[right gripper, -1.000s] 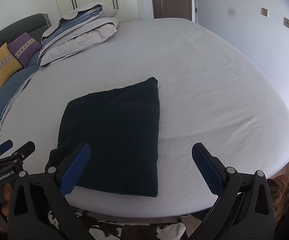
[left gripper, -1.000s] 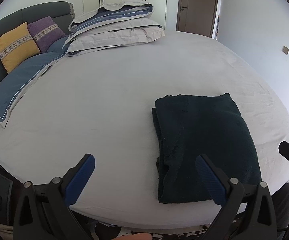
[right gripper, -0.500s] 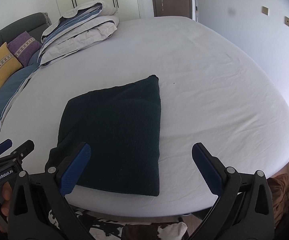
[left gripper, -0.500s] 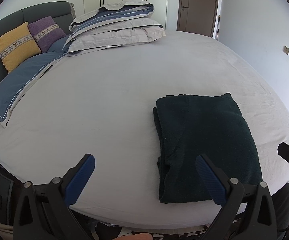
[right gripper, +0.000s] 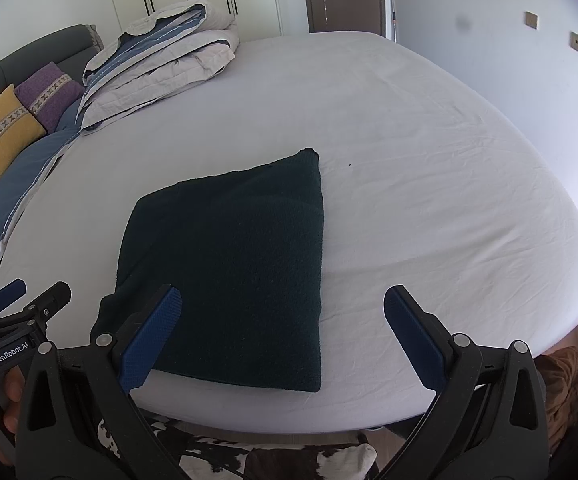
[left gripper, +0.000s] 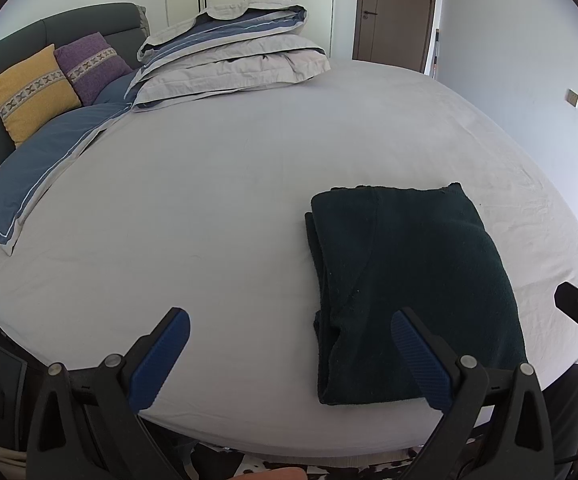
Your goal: Fold small clothes
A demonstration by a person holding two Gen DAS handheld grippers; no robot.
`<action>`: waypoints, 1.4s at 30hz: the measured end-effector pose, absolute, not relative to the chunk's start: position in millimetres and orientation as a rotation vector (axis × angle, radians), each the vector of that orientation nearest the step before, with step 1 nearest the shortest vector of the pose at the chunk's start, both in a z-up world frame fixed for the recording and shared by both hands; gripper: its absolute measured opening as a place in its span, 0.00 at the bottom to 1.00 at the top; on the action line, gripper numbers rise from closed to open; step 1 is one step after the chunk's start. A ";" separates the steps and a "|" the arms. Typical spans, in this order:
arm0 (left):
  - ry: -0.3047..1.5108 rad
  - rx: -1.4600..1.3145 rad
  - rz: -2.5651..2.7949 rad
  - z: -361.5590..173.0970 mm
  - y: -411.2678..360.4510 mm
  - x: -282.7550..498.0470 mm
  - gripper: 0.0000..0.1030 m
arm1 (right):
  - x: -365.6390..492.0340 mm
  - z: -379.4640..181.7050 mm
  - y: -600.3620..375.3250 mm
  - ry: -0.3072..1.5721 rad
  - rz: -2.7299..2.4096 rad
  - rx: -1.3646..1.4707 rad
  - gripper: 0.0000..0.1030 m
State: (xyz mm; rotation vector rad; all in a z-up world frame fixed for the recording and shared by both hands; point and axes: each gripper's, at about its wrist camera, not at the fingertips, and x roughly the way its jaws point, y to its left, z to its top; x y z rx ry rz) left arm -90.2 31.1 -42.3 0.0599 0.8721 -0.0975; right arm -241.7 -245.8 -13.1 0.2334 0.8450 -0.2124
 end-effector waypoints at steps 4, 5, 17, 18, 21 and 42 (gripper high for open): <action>0.872 0.060 -0.098 -43.5 30.7 -90.5 1.00 | -242.0 -13.2 -245.1 0.845 -0.213 0.234 1.00; 0.872 0.061 -0.099 -43.4 30.7 -90.4 1.00 | -242.0 -13.2 -245.1 0.845 -0.213 0.234 1.00; 0.873 0.065 -0.101 -44.9 30.3 -90.1 1.00 | -241.8 -12.7 -243.1 0.845 -0.213 0.235 1.00; 0.874 0.065 -0.101 -44.9 30.3 -90.1 1.00 | -241.7 -12.8 -243.3 0.845 -0.212 0.235 1.00; 0.874 0.065 -0.101 -45.0 30.1 -90.6 1.00 | -241.8 -12.9 -243.0 0.844 -0.213 0.235 1.00; 0.876 0.065 -0.103 -46.9 31.4 -90.3 1.00 | -241.5 -9.7 -234.6 0.845 -0.204 0.234 1.00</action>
